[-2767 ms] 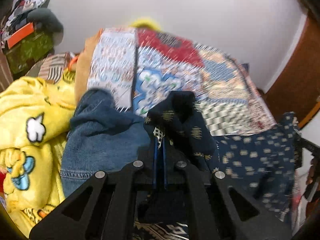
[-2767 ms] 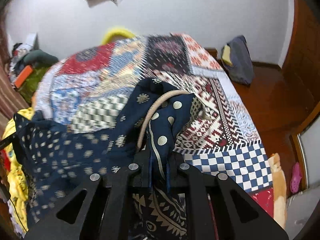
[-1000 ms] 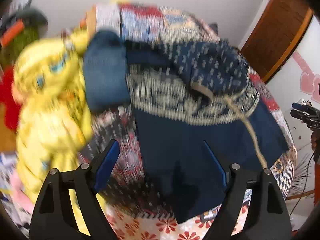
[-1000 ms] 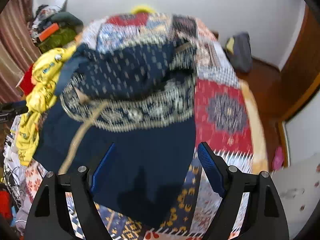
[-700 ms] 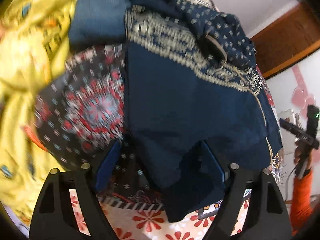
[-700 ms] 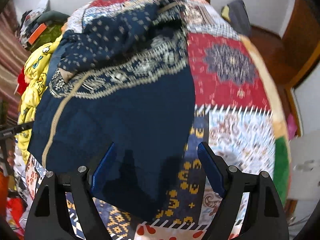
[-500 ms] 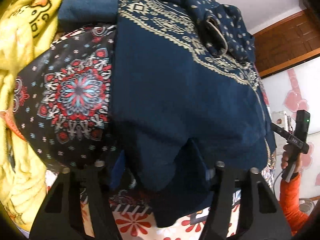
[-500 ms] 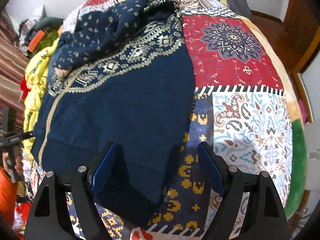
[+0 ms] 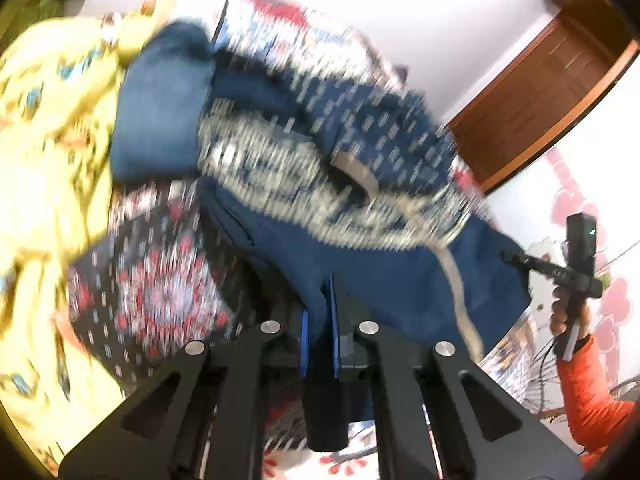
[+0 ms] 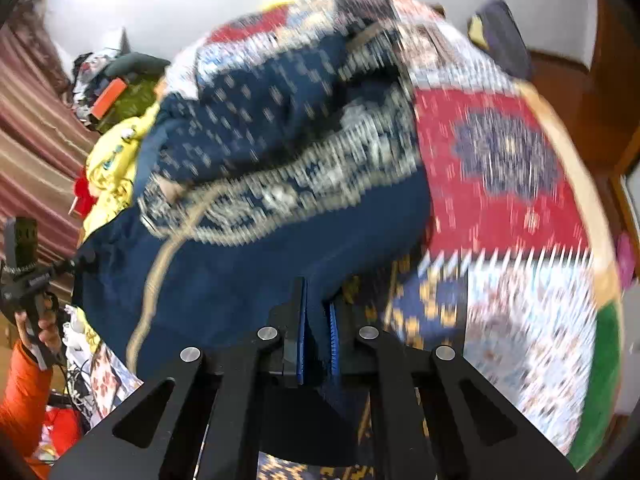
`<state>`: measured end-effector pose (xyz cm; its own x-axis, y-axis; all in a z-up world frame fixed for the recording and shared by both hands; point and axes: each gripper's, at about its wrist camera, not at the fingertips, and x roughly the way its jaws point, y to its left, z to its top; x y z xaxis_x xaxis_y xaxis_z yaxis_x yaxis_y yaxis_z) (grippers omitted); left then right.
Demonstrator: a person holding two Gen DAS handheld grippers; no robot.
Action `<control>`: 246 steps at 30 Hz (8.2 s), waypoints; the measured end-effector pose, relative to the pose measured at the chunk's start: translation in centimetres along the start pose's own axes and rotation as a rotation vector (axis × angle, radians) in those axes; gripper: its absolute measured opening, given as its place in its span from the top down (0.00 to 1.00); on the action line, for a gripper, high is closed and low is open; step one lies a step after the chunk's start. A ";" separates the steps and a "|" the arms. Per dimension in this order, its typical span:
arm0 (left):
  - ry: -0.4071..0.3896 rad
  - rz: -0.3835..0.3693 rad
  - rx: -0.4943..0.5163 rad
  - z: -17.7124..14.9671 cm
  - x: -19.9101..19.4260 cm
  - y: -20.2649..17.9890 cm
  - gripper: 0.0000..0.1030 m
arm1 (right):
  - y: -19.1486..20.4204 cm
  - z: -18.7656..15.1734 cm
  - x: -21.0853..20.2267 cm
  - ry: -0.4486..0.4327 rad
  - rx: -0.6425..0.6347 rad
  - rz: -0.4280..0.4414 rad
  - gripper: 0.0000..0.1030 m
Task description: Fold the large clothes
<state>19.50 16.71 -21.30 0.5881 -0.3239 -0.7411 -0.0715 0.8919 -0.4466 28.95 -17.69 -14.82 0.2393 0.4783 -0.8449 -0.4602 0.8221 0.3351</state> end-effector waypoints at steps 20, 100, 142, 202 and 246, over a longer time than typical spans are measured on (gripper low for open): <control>-0.279 0.170 -0.143 21.1 5.6 5.0 0.93 | -2.4 21.6 7.3 -0.198 0.057 -0.158 0.93; -0.128 0.406 0.306 13.9 16.3 -2.6 0.23 | -0.6 14.2 10.6 -0.099 -0.207 -0.240 0.28; -0.139 -0.223 -0.544 8.0 12.5 8.6 0.37 | 2.5 9.3 4.8 -0.136 -0.264 -0.295 0.27; -0.385 0.123 0.016 19.9 11.3 -12.1 0.83 | 4.2 11.3 7.3 -0.107 -0.178 -0.203 0.27; -0.051 0.215 0.334 16.0 13.3 -6.5 0.09 | 5.1 13.7 10.0 -0.131 -0.226 -0.144 0.27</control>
<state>40.71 11.68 -20.28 0.6280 -0.1106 -0.7703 0.0640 0.9938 -0.0905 40.71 -4.48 -15.89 0.4174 0.4095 -0.8112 -0.5891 0.8017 0.1016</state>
